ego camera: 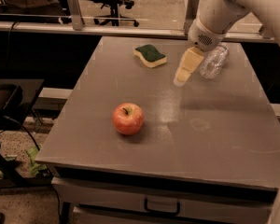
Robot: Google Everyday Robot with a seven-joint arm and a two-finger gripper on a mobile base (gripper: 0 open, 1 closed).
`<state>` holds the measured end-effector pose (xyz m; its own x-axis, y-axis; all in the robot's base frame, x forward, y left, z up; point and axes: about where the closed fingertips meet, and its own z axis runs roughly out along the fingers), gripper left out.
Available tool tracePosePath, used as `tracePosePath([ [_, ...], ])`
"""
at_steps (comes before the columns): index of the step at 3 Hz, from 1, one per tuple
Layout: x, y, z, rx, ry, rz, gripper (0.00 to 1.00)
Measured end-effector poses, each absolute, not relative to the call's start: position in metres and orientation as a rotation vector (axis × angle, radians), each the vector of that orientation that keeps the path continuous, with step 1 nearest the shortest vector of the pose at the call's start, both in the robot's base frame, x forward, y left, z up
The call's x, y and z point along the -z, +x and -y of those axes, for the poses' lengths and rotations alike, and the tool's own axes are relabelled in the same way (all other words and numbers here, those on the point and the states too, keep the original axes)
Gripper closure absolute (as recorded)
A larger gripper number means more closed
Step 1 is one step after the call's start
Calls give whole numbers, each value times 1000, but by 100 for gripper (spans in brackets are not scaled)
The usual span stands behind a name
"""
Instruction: Pick sponge
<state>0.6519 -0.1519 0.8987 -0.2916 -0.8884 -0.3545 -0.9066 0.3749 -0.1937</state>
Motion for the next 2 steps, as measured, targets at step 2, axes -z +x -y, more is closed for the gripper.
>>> tracePosePath([
  [2, -878, 688, 128, -89, -1529, -2269, 0],
])
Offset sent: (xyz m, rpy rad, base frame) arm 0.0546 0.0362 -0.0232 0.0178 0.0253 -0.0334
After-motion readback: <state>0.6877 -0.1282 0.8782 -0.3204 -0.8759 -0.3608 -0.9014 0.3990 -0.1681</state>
